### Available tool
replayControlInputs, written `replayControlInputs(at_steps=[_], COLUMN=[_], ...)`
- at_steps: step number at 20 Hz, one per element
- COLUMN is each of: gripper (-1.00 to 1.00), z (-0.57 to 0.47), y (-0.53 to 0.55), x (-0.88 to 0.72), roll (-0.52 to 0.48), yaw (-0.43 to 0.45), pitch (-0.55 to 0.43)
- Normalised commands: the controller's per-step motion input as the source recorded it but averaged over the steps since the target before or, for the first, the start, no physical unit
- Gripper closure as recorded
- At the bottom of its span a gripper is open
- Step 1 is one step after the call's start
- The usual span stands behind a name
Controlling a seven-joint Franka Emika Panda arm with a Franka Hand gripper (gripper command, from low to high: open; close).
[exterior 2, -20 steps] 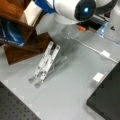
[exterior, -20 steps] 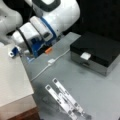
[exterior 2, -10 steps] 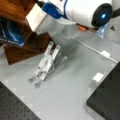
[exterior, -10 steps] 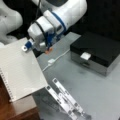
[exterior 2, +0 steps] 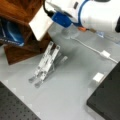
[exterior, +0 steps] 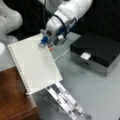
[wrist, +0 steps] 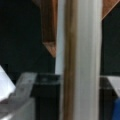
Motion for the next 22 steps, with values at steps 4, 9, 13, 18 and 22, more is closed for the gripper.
replayControlInputs(at_steps=[4, 9, 13, 18, 22], gripper=[1.0, 1.0, 1.0, 1.0, 1.0], z=[-0.02, -0.07, -0.15, -0.23, -0.36], y=[0.35, 0.33, 0.27, 0.19, 0.09], x=[0.32, 0.42, 0.4, 0.29, 0.14], roll=[-0.118, -0.209, -0.252, -0.312, -0.246], yaw=[0.213, 0.165, 0.098, 0.087, 0.165], pitch=[0.091, 0.123, 0.07, 0.018, -0.124])
